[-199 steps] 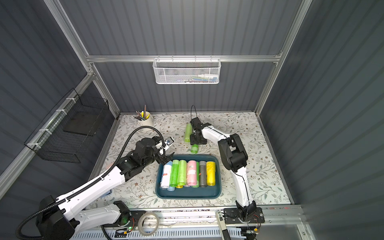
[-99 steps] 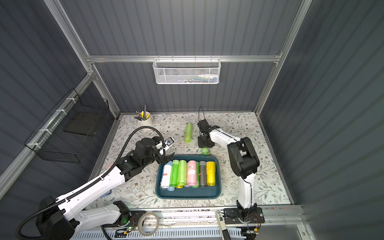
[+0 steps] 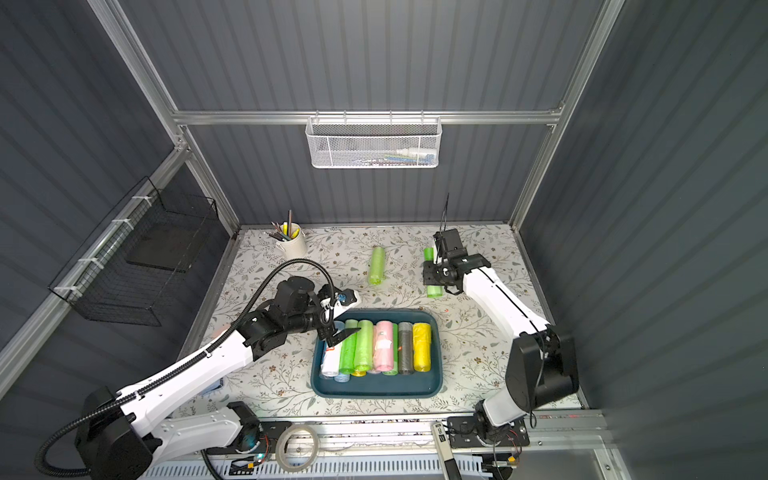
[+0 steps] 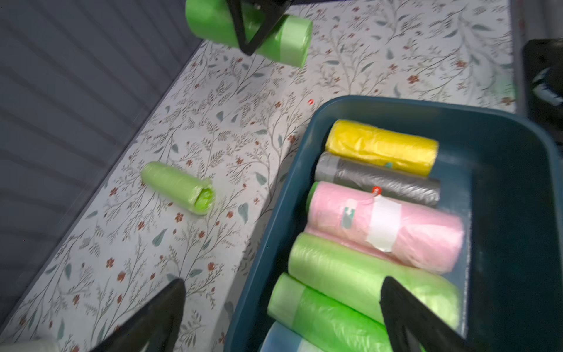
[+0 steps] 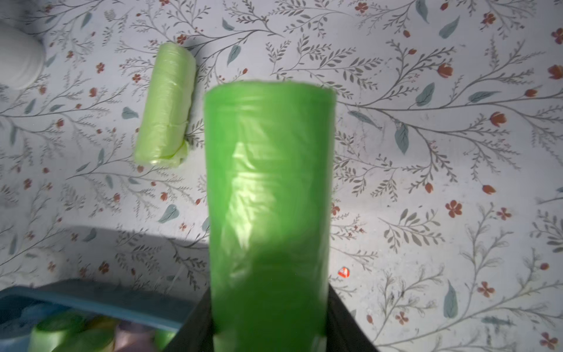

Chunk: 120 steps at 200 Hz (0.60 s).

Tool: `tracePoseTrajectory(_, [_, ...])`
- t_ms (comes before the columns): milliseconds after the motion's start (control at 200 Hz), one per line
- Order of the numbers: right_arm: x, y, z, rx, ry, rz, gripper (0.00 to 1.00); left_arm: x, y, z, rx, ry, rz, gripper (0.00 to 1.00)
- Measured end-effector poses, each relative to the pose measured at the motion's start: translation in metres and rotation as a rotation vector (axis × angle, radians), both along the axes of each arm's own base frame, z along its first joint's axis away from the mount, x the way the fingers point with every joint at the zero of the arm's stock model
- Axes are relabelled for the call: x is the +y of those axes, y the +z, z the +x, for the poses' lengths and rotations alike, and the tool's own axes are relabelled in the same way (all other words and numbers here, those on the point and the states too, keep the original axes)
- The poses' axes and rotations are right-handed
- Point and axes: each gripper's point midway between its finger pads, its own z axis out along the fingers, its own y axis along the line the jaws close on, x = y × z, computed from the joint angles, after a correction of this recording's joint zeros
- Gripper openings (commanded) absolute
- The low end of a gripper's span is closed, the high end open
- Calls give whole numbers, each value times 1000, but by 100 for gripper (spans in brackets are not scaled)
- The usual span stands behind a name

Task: Put the roll of trash bags into the storage box
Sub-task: Pick up the roll of trash bags from the center of the board, then place the roll of trash bags in the storage box.

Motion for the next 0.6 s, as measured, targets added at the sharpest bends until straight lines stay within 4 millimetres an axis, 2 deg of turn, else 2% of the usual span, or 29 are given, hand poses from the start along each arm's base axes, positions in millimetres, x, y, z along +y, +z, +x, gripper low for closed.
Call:
tracePoseTrajectory(160, [14, 13, -33, 3, 58, 112, 43, -8, 12, -17, 16, -92, -57, 100])
tracePoseTrajectory(395, [36, 9, -93, 53, 124, 198, 44, -11, 12, -28, 46, -147, -73, 100])
tracePoseTrajectory(600, [61, 5, -135, 89, 174, 253, 44, -8, 17, -33, 31, -159, -77, 100])
